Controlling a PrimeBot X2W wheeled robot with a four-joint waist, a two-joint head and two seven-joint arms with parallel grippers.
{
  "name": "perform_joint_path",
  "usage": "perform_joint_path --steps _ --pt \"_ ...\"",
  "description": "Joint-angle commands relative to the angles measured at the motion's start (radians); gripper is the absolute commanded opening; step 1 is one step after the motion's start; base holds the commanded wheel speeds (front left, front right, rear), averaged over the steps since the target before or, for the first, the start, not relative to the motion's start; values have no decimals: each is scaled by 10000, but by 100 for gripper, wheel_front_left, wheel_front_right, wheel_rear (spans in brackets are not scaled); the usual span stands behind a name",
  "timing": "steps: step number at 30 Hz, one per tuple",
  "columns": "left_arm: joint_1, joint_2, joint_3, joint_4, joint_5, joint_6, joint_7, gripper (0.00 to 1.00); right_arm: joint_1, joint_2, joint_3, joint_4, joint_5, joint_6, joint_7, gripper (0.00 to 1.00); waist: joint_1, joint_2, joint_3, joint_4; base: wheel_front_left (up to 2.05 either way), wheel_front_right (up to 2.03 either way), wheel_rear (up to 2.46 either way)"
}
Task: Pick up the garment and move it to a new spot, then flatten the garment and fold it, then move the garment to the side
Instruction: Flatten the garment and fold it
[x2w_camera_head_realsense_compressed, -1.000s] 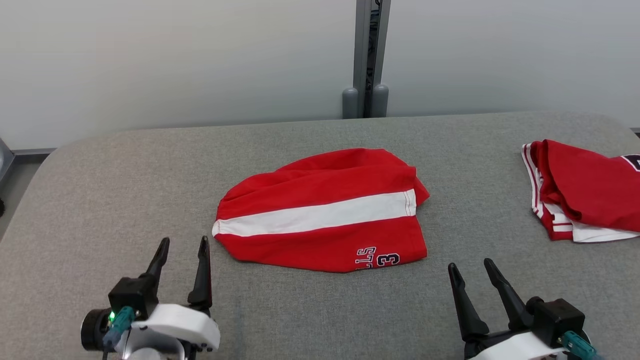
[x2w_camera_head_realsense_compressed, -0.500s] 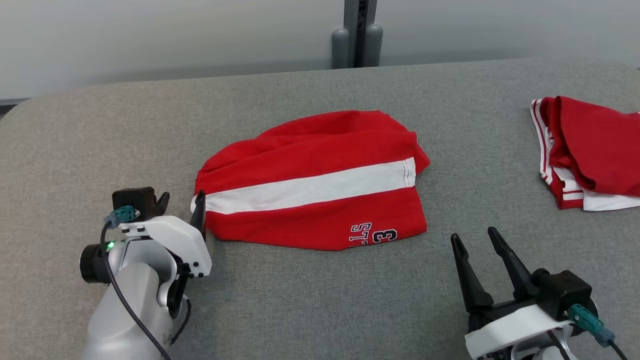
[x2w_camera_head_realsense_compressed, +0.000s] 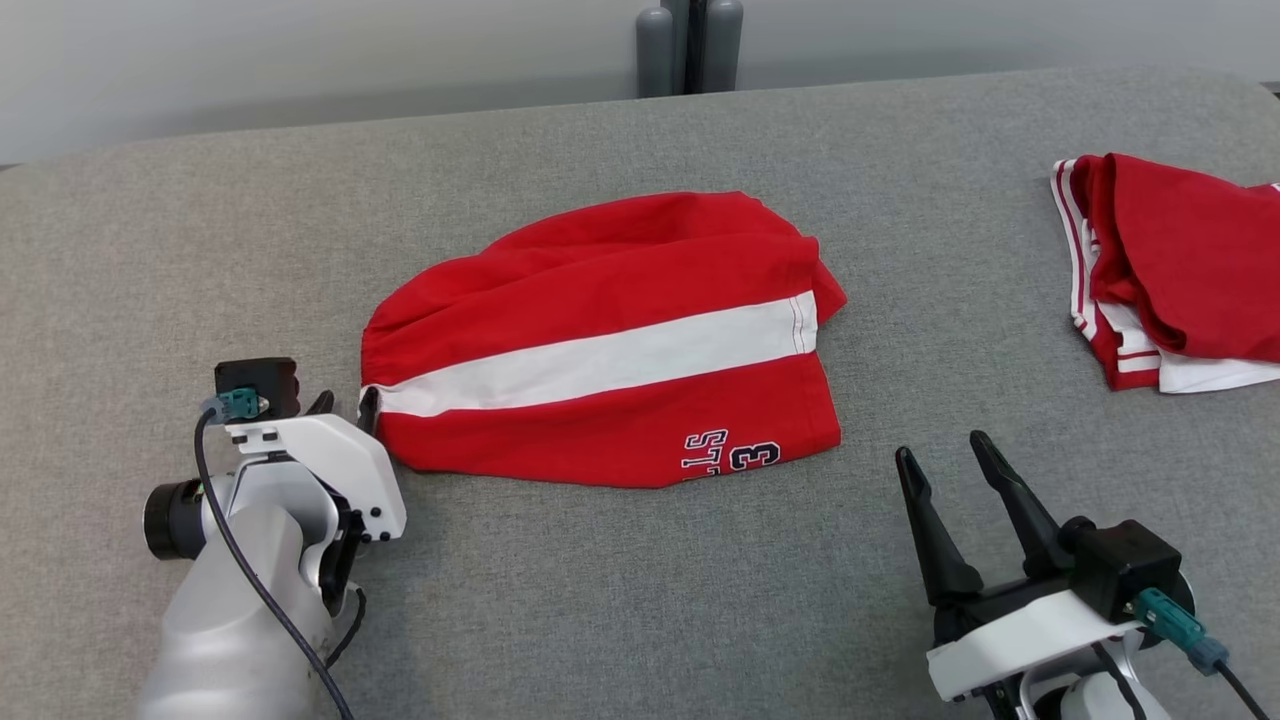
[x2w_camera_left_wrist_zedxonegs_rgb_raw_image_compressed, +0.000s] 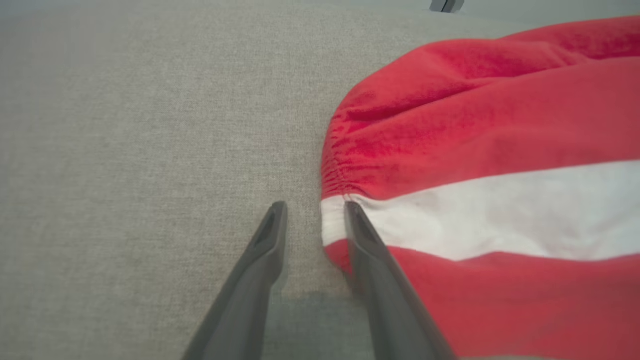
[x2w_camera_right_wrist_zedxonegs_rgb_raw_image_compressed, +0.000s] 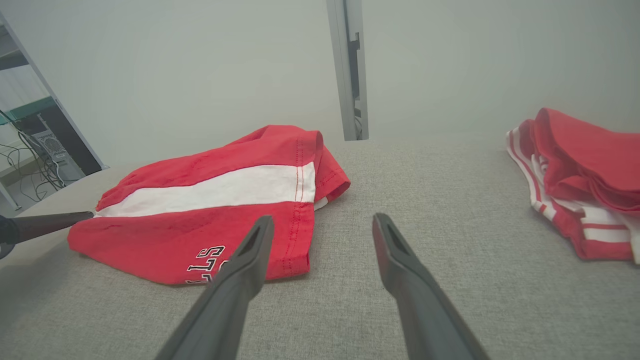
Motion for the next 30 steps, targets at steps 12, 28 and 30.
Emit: perform_joint_path --steps 12,28,30 --pt "-666 -20 -265 975 -178 -281 100 40 -359 -74 -98 -155 10 -1 3 100 0 0 415 -104 0 0 0" --pt "173 -149 -590 277 -450 -568 -1858 0 -1092 -8 213 880 558 -1 1 100 0 0 -17 157 0 0 0" --pt "431 -165 -622 -90 -514 -614 -2037 0 -1448 -70 473 1671 758 -1 3 100 0 0 -134 284 0 0 0"
